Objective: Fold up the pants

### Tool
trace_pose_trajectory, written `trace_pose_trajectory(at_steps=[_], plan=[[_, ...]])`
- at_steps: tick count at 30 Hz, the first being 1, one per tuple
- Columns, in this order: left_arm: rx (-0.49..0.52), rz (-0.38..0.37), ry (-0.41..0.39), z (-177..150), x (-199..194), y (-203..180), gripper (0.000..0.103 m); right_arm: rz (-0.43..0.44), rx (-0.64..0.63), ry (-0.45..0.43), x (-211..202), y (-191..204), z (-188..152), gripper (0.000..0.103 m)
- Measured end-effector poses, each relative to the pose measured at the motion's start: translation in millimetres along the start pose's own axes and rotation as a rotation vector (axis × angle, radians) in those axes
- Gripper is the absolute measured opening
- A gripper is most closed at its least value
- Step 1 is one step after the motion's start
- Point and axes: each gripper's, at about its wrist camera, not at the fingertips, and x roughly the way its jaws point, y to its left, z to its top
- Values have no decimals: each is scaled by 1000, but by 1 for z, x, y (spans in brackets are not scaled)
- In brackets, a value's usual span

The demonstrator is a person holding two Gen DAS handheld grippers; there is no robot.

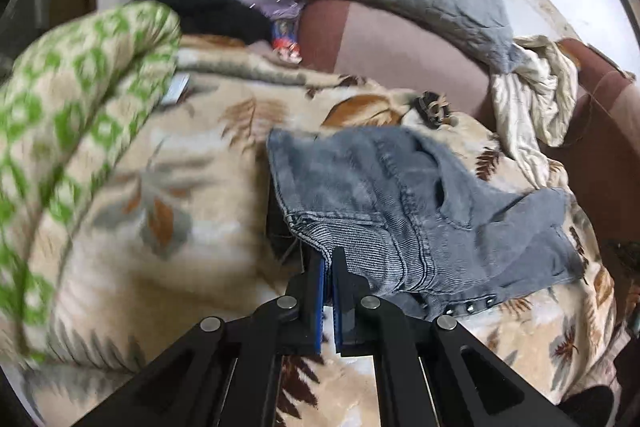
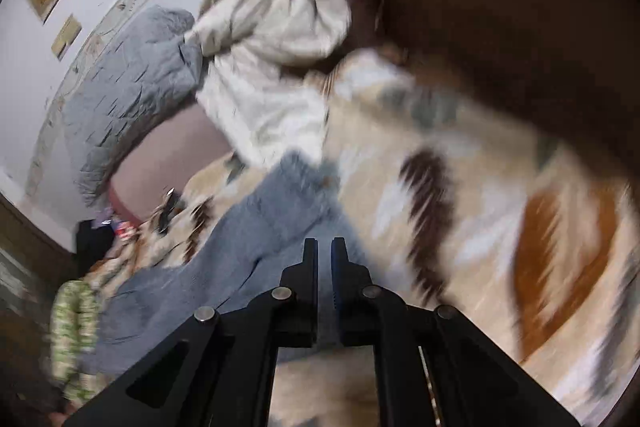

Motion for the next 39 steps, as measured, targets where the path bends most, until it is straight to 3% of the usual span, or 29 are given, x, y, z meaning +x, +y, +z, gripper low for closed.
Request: trace_pose_trajectory(at_steps=[2, 5, 7, 8, 17, 21, 23, 24, 25, 27, 33, 39], plan=[[-62, -20, -23, -7, 5, 6, 3, 23, 44, 47, 18, -1, -6, 14], [-98, -41, -57, -10, 10, 15, 3, 49, 76, 46, 47, 4, -6, 24], [-92, -55, -67, -10, 14, 20, 4, 90, 125, 27, 61, 3, -1, 41], [-96, -61, -65, -10, 17, 23, 4, 106, 152, 14, 71, 2, 2, 44], [-126, -88, -27, -3, 42, 32, 4, 91, 304, 26, 151, -20, 28, 47], [-116, -80, -27, -2, 44, 30, 4, 148, 314, -11, 157, -24, 28, 59], [-119, -79, -24, -2, 45, 30, 4, 166, 304, -18, 157, -22, 29, 58], [-122, -79, -23, -2, 45, 31, 4, 173, 290, -21, 158, -20, 30, 50], [-123, -79, -23, -2, 44, 31, 4, 162, 271, -27, 157, -17, 30, 33], [-123, -77, -28, -2, 43, 30, 4, 131, 261, -5, 159, -14, 28, 19], [-126, -84, -45, -1, 37, 32, 4, 117, 233, 1, 138, -3, 25, 14], [-157, -113, -70, 3, 27, 40, 4, 154, 203, -96, 78, 14, 21, 12]])
